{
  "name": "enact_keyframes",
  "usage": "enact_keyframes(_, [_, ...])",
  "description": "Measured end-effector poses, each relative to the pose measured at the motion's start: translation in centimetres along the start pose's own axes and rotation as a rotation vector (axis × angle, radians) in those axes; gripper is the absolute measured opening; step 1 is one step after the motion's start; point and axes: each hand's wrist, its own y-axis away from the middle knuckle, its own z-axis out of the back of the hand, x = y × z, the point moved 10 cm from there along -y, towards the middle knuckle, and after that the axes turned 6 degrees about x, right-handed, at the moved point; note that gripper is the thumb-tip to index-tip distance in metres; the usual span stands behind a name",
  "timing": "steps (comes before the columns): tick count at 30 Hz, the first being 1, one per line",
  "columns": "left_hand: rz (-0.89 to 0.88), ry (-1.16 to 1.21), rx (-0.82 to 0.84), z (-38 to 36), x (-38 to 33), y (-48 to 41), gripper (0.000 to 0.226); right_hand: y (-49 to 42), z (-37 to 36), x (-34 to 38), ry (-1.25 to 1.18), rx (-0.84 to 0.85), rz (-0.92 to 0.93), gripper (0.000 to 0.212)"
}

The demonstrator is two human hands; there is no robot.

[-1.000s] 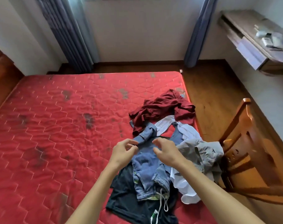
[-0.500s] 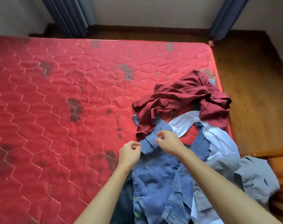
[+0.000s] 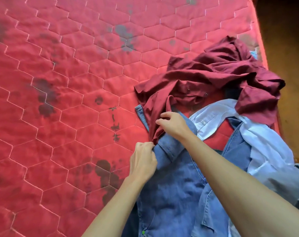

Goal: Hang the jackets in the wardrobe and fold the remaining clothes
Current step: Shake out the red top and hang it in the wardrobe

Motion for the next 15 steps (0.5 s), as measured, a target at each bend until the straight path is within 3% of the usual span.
enact_keyframes(3, [-0.13,0.204,-0.049,3.5,-2.3,3.9,0.018,0.8,1.0,0.3,-0.228,-0.139,-0.075,0.047])
enact_keyframes(6, [-0.226,0.37,0.037,6.3,-4.5,9.2,0.017,3.0,1.3,0.4,-0.422,-0.143,-0.218,0.1])
enact_keyframes(8, [-0.239,0.48,0.183,7.0,-5.6,12.5,0.02,5.0,0.6,0.1,-0.499,-0.081,-0.329,0.113])
enact_keyframes(9, [-0.23,0.535,0.254,7.2,-6.0,13.9,0.021,5.9,0.4,0.0,-0.564,-0.06,-0.362,0.099])
enact_keyframes(11, [-0.178,0.63,0.36,7.7,-6.0,15.9,0.023,8.5,0.7,1.0,-0.705,-0.044,-0.35,0.036])
enact_keyframes(12, [-0.135,0.679,0.368,8.2,-5.8,16.4,0.023,10.0,1.1,1.9,-0.737,-0.042,-0.313,0.028])
enact_keyframes(15, [0.086,0.914,0.279,10.3,-4.3,16.9,0.021,15.3,2.2,4.9,-0.83,0.035,-0.205,0.042])
